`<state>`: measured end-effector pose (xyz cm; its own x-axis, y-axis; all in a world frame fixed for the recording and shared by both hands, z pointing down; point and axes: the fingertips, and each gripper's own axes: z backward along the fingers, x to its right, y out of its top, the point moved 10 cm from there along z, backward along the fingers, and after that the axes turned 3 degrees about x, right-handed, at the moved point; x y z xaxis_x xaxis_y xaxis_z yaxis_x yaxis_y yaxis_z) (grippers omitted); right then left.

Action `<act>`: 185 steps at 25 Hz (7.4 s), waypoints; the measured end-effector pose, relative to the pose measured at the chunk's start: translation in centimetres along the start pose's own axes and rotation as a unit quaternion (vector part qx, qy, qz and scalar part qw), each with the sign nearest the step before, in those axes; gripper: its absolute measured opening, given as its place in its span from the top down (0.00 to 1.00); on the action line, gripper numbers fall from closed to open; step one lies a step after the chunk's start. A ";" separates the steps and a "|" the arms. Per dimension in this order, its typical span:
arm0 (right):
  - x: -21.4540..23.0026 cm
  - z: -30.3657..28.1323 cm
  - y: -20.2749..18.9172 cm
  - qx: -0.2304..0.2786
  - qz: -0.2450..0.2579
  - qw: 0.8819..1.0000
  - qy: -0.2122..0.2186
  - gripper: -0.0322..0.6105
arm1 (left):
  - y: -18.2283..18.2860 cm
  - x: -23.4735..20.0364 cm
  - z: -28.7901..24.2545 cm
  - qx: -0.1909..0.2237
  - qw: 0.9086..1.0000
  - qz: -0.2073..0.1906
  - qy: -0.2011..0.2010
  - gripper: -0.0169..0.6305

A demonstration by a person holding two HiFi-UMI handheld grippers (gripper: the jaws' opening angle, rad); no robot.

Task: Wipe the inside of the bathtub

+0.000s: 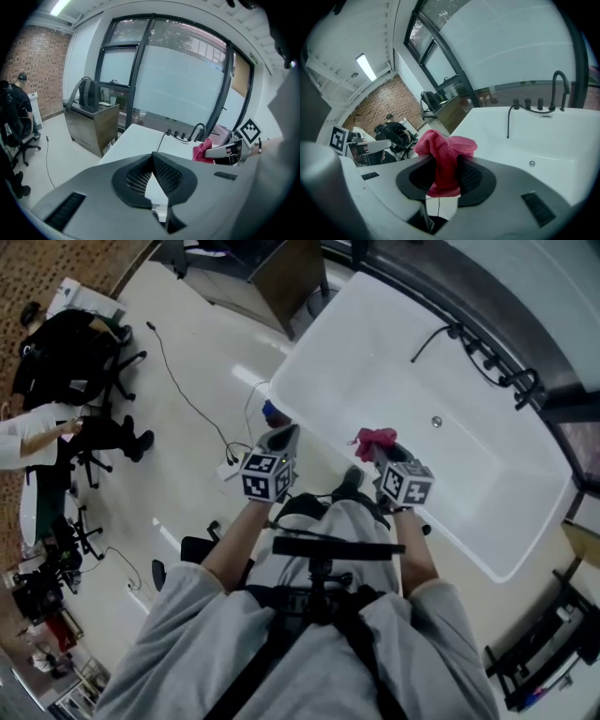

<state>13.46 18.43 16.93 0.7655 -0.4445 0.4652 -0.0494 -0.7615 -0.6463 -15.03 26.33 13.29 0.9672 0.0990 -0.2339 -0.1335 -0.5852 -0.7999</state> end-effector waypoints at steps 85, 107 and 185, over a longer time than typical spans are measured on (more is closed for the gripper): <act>7.5 -50.9 0.4 0.116 -0.026 0.990 0.079 0.79 | -6.3 -18.4 -29.1 -0.104 0.993 0.007 -0.053 0.96; 13.7 -53.5 -1.3 0.113 -0.119 0.986 0.033 0.79 | -6.3 -17.7 -31.8 -0.096 0.993 -0.006 -0.073 0.96; 22.6 -58.4 -19.1 -0.057 -0.230 0.971 -0.017 0.79 | -15.3 -13.9 -49.2 -0.234 0.957 -0.083 -0.150 0.96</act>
<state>-5.72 -4.67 75.10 0.7441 -0.0308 0.6674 0.2331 -0.9242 -0.3025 -15.75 -5.67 55.99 0.8517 0.4075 -0.3294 0.1958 -0.8306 -0.5213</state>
